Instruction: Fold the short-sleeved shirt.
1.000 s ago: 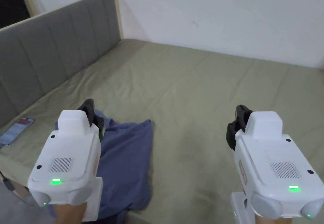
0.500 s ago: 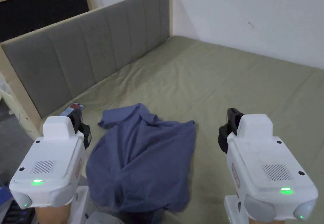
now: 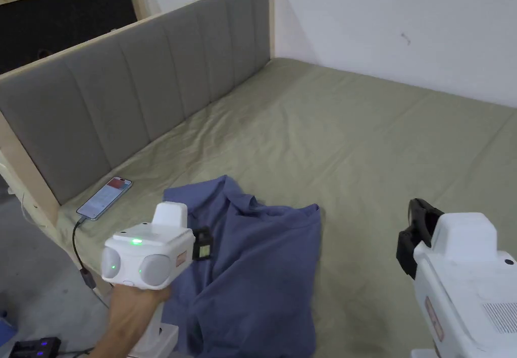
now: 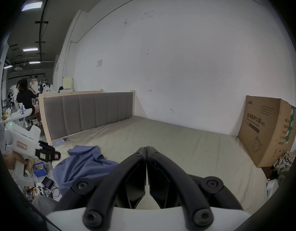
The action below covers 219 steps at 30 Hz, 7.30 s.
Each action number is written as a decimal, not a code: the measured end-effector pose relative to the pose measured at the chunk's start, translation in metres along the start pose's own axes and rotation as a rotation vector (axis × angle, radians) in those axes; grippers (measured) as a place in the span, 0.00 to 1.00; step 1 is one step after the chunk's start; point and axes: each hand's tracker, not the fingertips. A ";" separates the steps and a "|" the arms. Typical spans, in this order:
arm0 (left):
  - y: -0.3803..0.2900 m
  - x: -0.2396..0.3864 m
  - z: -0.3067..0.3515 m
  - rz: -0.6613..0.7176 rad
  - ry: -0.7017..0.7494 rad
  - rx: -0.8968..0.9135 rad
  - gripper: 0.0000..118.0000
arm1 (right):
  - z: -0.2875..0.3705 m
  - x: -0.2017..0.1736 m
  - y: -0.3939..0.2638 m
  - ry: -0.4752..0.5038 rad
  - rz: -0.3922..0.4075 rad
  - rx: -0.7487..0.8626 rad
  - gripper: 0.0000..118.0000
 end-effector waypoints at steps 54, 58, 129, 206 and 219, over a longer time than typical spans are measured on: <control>0.117 0.399 0.128 -0.358 -0.850 0.221 0.00 | 0.211 0.211 -0.021 -0.518 -0.072 0.063 0.00; 0.080 0.438 0.121 -0.390 -0.933 0.154 0.00 | 0.224 0.222 -0.028 -0.559 -0.077 0.044 0.00; -0.001 0.273 0.072 -0.217 -0.432 0.169 0.00 | 0.200 0.204 -0.017 -0.531 -0.093 0.067 0.00; 0.163 0.262 0.037 -0.035 -0.529 0.179 0.02 | 0.137 0.376 0.033 -0.428 -0.250 -0.266 0.07; 0.342 0.298 0.039 -0.010 -0.434 0.361 0.02 | 0.068 0.458 0.136 -0.490 -0.337 -0.090 0.07</control>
